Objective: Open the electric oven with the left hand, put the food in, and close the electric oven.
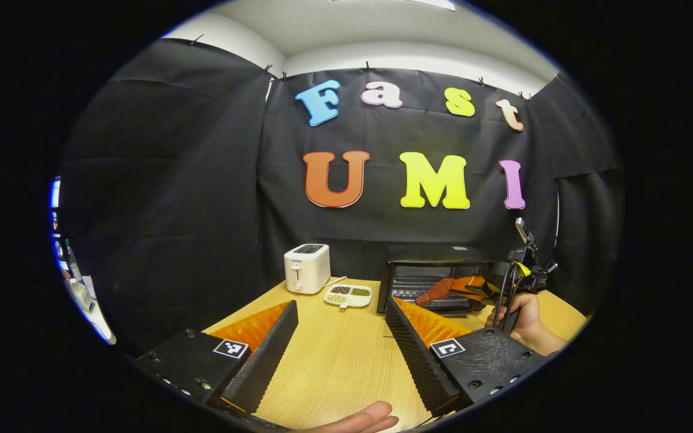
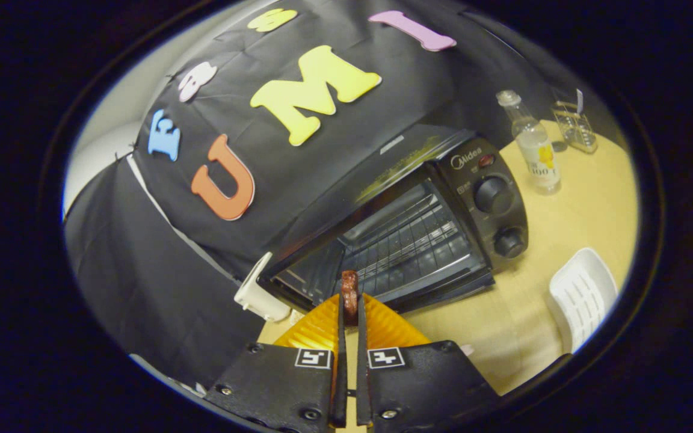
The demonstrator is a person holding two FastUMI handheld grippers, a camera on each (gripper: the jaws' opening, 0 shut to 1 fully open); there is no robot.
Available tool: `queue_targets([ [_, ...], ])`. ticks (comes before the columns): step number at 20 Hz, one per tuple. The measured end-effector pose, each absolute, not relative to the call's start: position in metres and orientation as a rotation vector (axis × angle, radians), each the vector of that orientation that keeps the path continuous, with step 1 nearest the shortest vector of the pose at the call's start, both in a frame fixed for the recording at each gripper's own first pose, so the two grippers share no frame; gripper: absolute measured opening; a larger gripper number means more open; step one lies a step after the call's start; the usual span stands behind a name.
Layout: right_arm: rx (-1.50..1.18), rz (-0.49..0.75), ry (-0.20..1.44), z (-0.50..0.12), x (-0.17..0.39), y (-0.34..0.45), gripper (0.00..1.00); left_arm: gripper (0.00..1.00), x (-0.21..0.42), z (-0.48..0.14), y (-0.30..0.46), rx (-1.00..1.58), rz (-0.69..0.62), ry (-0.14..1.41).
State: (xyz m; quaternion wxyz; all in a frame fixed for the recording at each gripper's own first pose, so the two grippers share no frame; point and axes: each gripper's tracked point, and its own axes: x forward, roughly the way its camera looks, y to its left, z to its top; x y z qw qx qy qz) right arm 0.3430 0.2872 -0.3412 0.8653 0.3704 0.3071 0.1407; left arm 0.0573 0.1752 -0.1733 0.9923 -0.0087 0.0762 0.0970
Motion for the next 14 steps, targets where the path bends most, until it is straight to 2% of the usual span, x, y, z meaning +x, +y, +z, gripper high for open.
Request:
queue_targets([
  [5,0.974,0.235,0.600,-0.354,0.396,0.297,0.09,0.94,0.069,-0.180,0.176,-0.006,0.197,0.174],
  [9,0.985,0.186,0.531,-0.371,0.423,0.291,0.09,0.94,0.073,-0.186,0.176,-0.026,0.207,0.172],
  [14,0.940,0.152,0.544,-0.390,0.434,0.290,0.11,0.94,0.073,-0.186,0.167,-0.018,0.182,0.169],
])
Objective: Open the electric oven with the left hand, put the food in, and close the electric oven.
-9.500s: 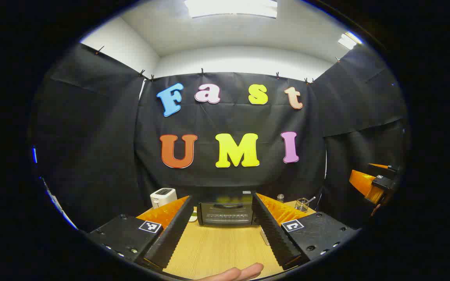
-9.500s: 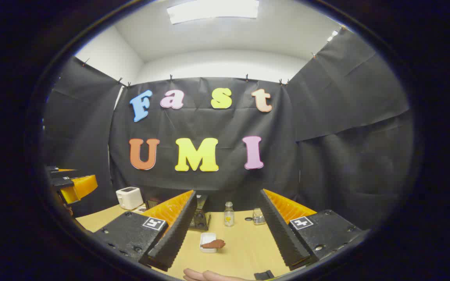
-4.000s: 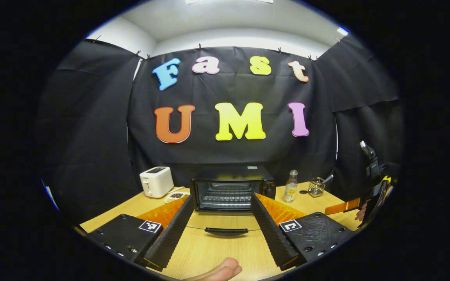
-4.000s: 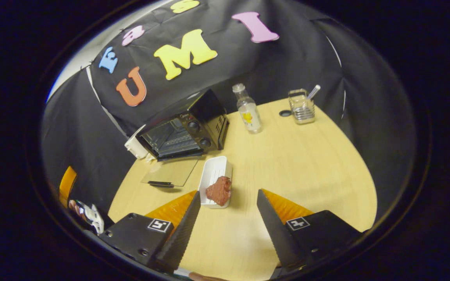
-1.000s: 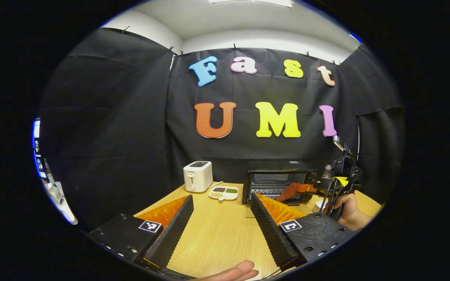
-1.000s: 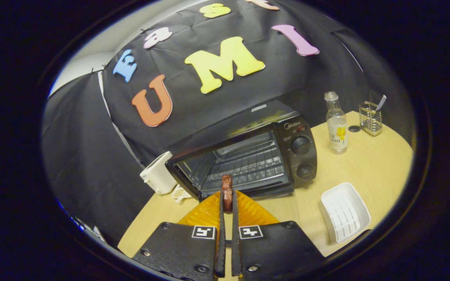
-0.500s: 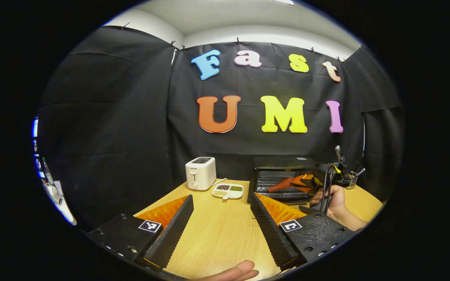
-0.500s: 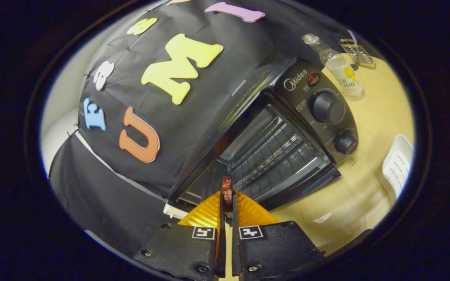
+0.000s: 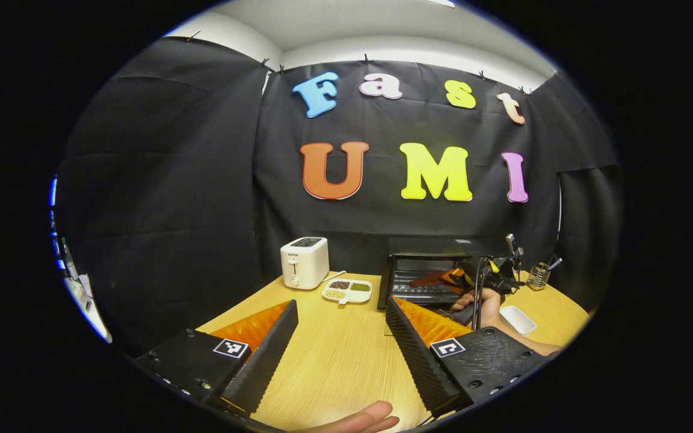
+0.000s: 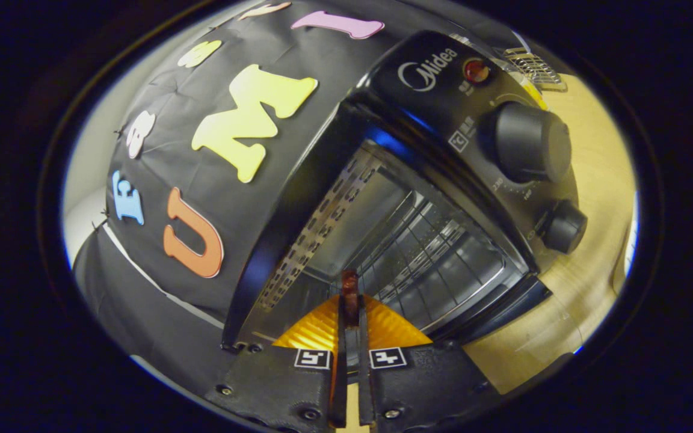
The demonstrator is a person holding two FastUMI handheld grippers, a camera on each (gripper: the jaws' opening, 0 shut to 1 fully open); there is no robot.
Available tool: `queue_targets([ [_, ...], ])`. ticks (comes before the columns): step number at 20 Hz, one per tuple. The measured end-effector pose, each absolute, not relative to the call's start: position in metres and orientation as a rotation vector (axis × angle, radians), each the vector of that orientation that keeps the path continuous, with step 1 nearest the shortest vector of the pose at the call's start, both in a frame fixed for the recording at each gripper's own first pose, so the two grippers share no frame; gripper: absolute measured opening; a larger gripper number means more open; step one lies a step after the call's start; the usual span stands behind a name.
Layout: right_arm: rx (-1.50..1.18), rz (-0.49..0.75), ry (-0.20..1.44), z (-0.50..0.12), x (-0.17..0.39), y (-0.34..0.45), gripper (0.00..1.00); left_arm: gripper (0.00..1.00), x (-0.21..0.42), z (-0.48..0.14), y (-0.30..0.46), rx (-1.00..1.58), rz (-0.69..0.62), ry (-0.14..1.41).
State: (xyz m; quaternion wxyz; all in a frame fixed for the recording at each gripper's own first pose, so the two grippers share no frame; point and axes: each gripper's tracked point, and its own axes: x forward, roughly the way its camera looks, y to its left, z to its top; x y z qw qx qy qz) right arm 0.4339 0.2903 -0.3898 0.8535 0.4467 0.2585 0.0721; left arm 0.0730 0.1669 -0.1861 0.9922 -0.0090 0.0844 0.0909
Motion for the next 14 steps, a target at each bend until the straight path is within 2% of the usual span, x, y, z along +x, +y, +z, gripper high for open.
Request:
queue_targets([
  [6,0.849,0.104,0.543,-0.401,0.439,0.275,0.19,0.94,0.070,-0.187,0.163,-0.018,0.171,0.175],
  [7,0.835,0.092,0.543,-0.403,0.439,0.272,0.14,0.94,0.069,-0.188,0.164,-0.018,0.172,0.176],
  [8,0.818,0.079,0.541,-0.403,0.438,0.269,0.25,0.94,0.068,-0.189,0.164,-0.020,0.173,0.179],
  [9,0.800,0.063,0.535,-0.405,0.438,0.264,0.29,0.94,0.067,-0.189,0.164,-0.023,0.174,0.180],
  [10,0.776,0.052,0.525,-0.406,0.437,0.260,0.25,0.94,0.068,-0.190,0.164,-0.026,0.173,0.183],
  [12,0.728,0.063,0.504,-0.403,0.432,0.255,0.42,0.94,0.066,-0.191,0.163,-0.027,0.173,0.190],
  [13,0.701,0.071,0.505,-0.402,0.429,0.255,0.47,0.94,0.066,-0.191,0.162,-0.027,0.174,0.192],
  [14,0.684,0.082,0.510,-0.401,0.425,0.254,0.41,0.94,0.066,-0.191,0.160,-0.029,0.173,0.196],
])
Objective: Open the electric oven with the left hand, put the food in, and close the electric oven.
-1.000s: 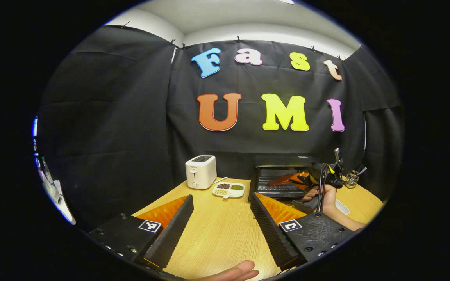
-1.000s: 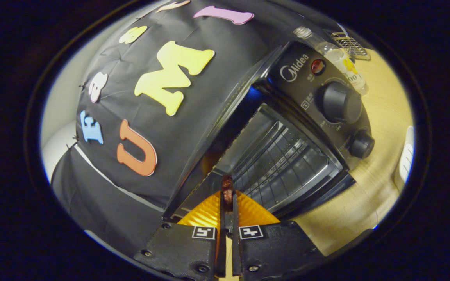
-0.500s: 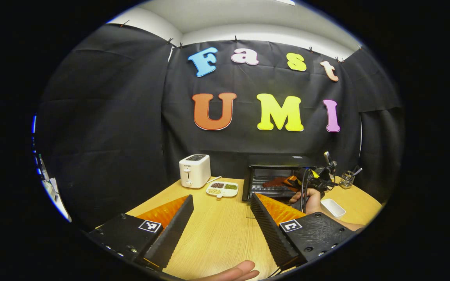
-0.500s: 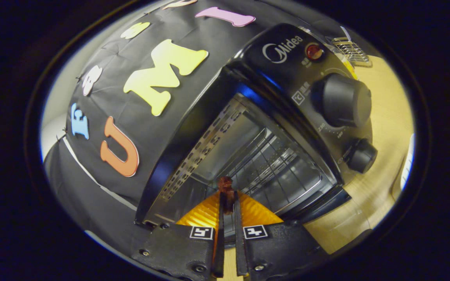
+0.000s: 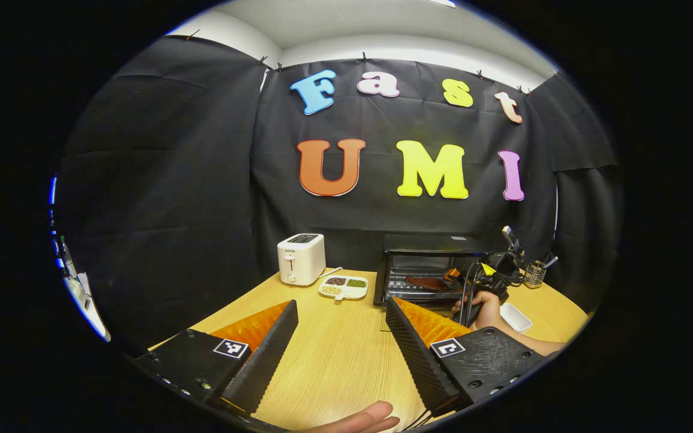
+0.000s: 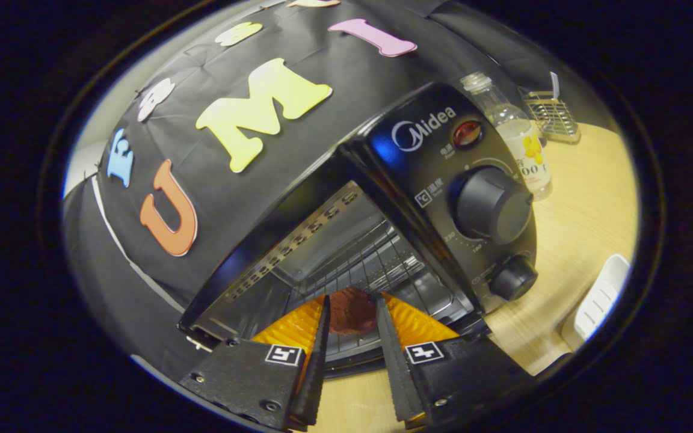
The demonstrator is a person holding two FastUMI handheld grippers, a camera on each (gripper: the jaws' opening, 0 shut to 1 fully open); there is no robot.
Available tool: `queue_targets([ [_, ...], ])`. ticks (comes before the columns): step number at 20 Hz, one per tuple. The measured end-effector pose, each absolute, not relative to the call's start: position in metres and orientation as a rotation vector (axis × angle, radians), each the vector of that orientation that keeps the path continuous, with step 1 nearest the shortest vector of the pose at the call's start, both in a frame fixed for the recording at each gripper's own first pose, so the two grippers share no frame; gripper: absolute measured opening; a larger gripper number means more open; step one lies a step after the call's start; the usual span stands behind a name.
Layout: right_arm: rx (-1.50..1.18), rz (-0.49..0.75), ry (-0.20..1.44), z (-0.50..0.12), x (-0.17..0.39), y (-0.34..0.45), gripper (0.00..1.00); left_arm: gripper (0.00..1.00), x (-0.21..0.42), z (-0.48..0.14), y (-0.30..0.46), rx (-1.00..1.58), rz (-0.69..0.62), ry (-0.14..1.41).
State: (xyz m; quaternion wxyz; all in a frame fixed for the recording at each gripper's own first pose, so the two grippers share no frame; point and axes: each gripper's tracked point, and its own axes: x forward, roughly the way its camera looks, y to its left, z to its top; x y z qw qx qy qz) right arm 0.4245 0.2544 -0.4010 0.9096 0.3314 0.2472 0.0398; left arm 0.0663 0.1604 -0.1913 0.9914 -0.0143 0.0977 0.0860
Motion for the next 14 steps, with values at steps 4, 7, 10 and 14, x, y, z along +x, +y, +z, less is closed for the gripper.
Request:
queue_targets([
  [4,0.663,0.110,0.510,-0.391,0.401,0.248,0.52,0.94,0.064,-0.191,0.151,-0.038,0.153,0.205],
  [7,0.606,0.125,0.499,-0.384,0.378,0.236,0.59,0.94,0.062,-0.194,0.145,-0.040,0.139,0.216],
  [10,0.549,0.157,0.483,-0.371,0.355,0.228,0.67,0.94,0.059,-0.205,0.138,-0.035,0.123,0.248],
  [14,0.424,0.209,0.442,-0.347,0.322,0.220,0.99,0.94,0.062,-0.228,0.123,-0.034,0.101,0.307],
])
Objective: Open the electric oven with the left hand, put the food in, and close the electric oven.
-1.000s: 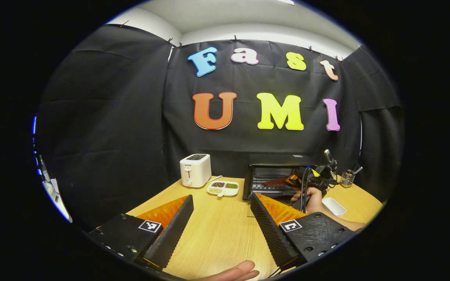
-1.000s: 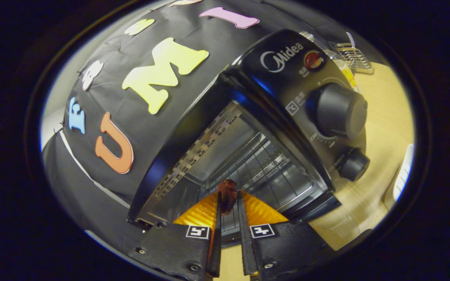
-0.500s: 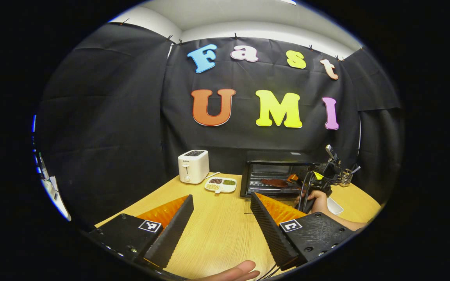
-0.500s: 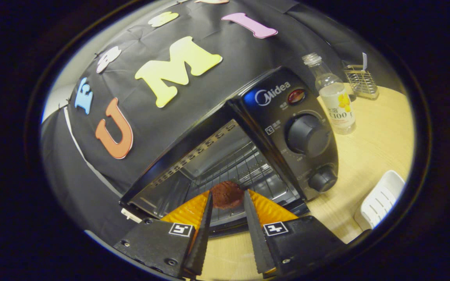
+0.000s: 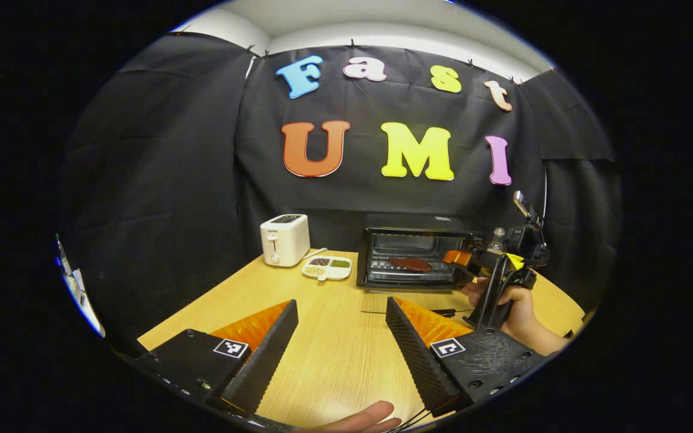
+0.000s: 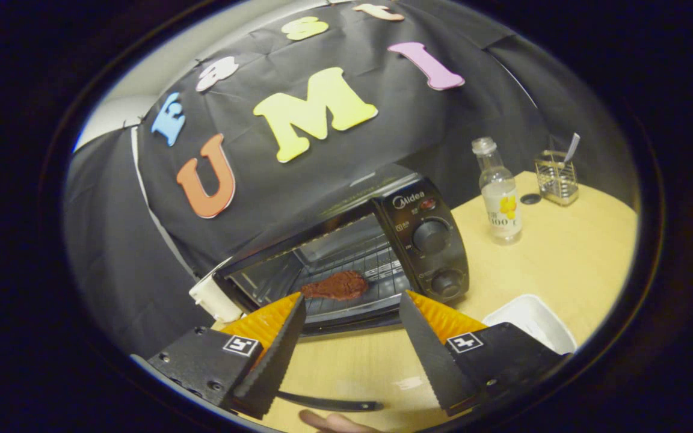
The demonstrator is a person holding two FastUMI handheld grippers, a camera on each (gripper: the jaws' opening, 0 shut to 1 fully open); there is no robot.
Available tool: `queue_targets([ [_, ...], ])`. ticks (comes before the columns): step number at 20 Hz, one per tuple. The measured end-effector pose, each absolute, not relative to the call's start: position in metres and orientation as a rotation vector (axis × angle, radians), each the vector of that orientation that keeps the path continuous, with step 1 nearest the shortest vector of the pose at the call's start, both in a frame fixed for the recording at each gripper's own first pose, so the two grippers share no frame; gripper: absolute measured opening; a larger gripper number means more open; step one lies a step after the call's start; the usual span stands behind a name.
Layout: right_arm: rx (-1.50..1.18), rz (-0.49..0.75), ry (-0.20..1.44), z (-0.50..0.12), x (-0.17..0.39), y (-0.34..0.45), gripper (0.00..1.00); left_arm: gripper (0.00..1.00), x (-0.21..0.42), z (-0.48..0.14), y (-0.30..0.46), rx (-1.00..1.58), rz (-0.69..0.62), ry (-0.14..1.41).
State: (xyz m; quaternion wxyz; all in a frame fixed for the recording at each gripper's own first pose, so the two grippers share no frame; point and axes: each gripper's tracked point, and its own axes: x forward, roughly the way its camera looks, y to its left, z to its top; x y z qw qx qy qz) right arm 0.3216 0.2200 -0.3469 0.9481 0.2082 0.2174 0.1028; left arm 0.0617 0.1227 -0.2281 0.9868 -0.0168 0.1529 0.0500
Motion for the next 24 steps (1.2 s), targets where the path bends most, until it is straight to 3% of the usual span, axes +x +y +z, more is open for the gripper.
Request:
queue_targets([
  [13,0.143,0.219,0.219,-0.217,0.212,0.147,1.00,0.94,0.094,-0.305,0.055,-0.039,-0.013,0.464],
  [16,0.098,0.177,0.175,-0.191,0.189,0.124,1.00,0.94,0.107,-0.329,0.032,-0.045,-0.067,0.500],
  [17,0.086,0.162,0.176,-0.188,0.183,0.117,0.96,0.94,0.112,-0.337,0.025,-0.045,-0.083,0.516],
  [18,0.084,0.162,0.165,-0.181,0.175,0.111,1.00,0.94,0.117,-0.347,0.017,-0.048,-0.100,0.534],
  [19,0.080,0.155,0.160,-0.174,0.167,0.104,0.96,0.95,0.122,-0.353,0.009,-0.053,-0.115,0.546],
  [23,0.078,0.109,0.131,-0.151,0.139,0.071,1.00,0.95,0.141,-0.368,-0.010,-0.060,-0.150,0.560],
  [24,0.068,0.098,0.132,-0.149,0.132,0.064,0.96,0.95,0.145,-0.369,-0.014,-0.060,-0.155,0.558],
])
